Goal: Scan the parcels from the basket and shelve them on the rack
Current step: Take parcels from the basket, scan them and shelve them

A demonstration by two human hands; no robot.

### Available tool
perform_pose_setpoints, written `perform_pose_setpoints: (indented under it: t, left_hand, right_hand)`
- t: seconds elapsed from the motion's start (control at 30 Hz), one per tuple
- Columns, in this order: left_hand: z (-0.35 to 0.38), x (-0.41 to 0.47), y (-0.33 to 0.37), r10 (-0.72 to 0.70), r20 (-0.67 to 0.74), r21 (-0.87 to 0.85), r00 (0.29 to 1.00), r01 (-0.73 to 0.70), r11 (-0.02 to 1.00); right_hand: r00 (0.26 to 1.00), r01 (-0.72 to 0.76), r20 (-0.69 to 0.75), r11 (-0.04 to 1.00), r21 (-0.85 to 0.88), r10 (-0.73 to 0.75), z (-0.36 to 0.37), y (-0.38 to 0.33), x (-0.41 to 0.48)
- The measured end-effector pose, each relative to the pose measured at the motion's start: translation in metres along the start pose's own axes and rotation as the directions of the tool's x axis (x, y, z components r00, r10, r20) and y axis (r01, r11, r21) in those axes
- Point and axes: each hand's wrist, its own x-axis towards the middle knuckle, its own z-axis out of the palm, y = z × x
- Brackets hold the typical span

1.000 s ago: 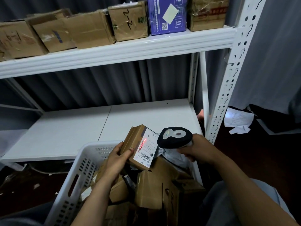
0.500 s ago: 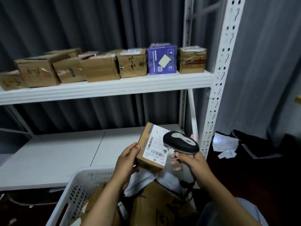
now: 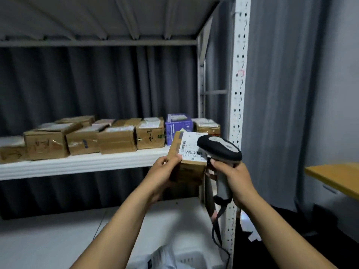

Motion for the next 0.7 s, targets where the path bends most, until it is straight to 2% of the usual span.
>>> perform_pose_setpoints:
  t: [0.1, 0.2, 0.47, 0.57, 0.7]
  left_hand:
    - [0.01, 0.012, 0.037, 0.048, 0.046, -0.03, 0.998, -0.047, 0.998]
    - [0.024, 0.029, 0.07, 0.082, 0.008, -0.028, 0.997, -0.082, 0.996]
    - [0.066, 0.091, 0.116, 0.064, 0.014, -0.002, 0.998, -0.064, 0.998]
    - [0.082, 0.115, 0.118, 0.126, 0.032, 0.17, 0.992, -0.13, 0.977]
    - [0.088, 0.143, 0.108, 0.341, -0.041, 0.536, 0.939, -0.268, 0.801]
  right_hand:
    - [0.998, 0.059, 0.013, 0.998, -0.03, -0.058, 0.003, -0.031, 0.031]
    - [0.997, 0.08, 0.017, 0.996, -0.032, -0.08, 0.006, -0.059, 0.06]
    - [0.996, 0.069, -0.059, 0.996, -0.063, -0.073, 0.005, -0.091, 0.126]
    - [0.992, 0.062, -0.105, 0.99, -0.128, -0.076, -0.002, -0.094, 0.15]
    - [0.992, 0.046, -0.11, 0.982, -0.185, -0.067, -0.009, -0.091, 0.173]
